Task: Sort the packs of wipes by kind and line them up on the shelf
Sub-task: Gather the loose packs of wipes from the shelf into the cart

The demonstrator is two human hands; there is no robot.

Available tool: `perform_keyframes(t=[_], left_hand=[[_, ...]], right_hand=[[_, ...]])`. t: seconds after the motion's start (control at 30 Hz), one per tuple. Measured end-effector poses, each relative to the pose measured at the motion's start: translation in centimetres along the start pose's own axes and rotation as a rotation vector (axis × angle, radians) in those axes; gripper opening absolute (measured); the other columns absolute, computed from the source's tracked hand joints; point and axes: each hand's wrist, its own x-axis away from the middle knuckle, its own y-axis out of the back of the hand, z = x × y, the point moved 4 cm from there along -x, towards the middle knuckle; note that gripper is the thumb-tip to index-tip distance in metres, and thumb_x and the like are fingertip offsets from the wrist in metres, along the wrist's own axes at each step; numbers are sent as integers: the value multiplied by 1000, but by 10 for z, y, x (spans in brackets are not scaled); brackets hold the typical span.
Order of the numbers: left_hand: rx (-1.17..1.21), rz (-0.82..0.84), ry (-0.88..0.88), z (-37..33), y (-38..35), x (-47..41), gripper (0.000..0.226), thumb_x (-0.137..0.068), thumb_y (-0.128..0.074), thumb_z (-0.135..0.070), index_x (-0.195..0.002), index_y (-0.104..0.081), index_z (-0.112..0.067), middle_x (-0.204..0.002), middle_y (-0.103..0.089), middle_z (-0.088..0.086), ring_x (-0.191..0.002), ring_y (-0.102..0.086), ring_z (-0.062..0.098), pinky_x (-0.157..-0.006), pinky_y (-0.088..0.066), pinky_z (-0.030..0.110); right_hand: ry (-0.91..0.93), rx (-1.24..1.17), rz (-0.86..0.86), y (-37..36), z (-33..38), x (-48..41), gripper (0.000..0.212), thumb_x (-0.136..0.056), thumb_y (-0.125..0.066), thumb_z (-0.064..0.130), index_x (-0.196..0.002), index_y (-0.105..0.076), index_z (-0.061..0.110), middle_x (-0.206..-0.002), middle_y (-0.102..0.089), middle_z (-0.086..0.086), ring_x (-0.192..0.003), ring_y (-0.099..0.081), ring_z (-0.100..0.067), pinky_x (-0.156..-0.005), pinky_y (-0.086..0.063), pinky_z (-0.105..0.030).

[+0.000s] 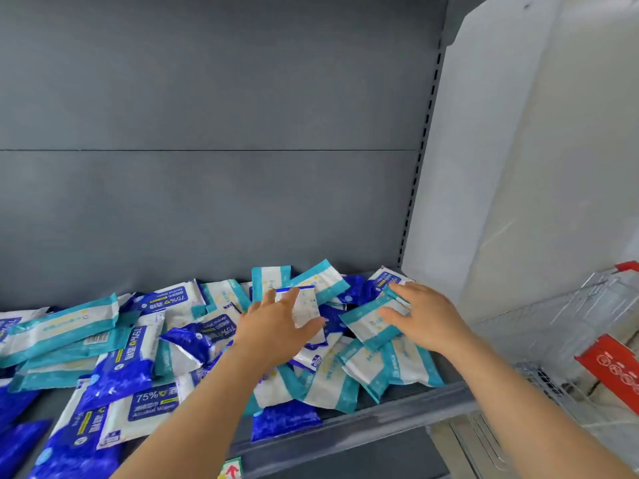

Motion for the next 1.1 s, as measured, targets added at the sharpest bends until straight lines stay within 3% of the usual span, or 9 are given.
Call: perform_keyframes(t=[0.13,0.3,0.43,0.53,0.63,0.7,0.77,0.97,1.1], left_hand=[[-44,160,125,-16,-23,-13,92,-74,-34,-87,-150,-19,-37,-158,-18,6,-138,-33,35,-108,-35,49],[76,114,136,-39,-37,-5,93,-68,-46,-86,-144,-34,-35,-154,-25,4,-136,-35,31,-110,-34,43],[49,33,183,-49,-39,3,93,-59,-63,-81,-137,-39,-37,-141,-34,2,-127,-40,27,-103,-39,40],[161,-38,281,-46,-39,6,95,-57,-77,-67,-135,-40,-27,-133,-37,6,-121,-45,26,-99,-43,37],[226,-40,383,-43,-34,7,102,-53,-85,-58,-132,-36,-15,-126,-48,5,-115,-50,25,-86,-45,33],[196,9,421,-44,-31,7,90,-53,-84,-60,-118,-42,-13,-107,-55,-1,-98,-53,19,-71,-44,28],[177,49,439,-44,-30,6,82,-54,-82,-63,-110,-43,-15,-92,-50,-6,-88,-52,15,-64,-43,26],[370,57,411,-50,-34,1,90,-61,-86,-46,-132,-39,-18,-113,-48,-4,-100,-48,16,-76,-42,29],[402,61,402,-58,-34,-5,78,-68,-83,-41,-128,-39,-19,-113,-47,-1,-89,-50,12,-57,-39,22]], right_hand=[[-105,-63,271,-18,-36,-7,78,-76,-47,77,-144,-31,42,-149,-38,-1,-135,-38,-24,-110,-33,-39],[-13,-178,330,-22,-40,-15,76,-70,-54,78,-138,-37,49,-141,-40,-2,-130,-39,-24,-109,-33,-38],[87,-170,437,-19,-33,-6,87,-69,-61,75,-144,-25,50,-142,-31,-2,-134,-26,-25,-112,-27,-41],[137,-217,485,-16,-34,0,89,-73,-63,69,-146,-19,47,-151,-22,1,-140,-16,-25,-114,-21,-42],[181,-321,515,-17,-36,4,88,-76,-66,62,-148,-19,44,-156,-14,7,-144,-13,-19,-116,-21,-40],[201,-390,514,-17,-34,8,88,-77,-69,55,-149,-20,40,-156,-14,10,-143,-14,-15,-116,-24,-38],[218,-423,510,-18,-33,11,88,-78,-70,50,-150,-20,38,-155,-15,11,-142,-15,-13,-115,-26,-38],[214,-463,562,-16,-39,16,96,-75,-73,51,-150,-14,42,-155,-12,14,-139,-24,-11,-109,-38,-37],[217,-472,533,-20,-37,23,103,-68,-79,51,-149,-16,42,-154,-17,12,-137,-27,-11,-109,-38,-41]])
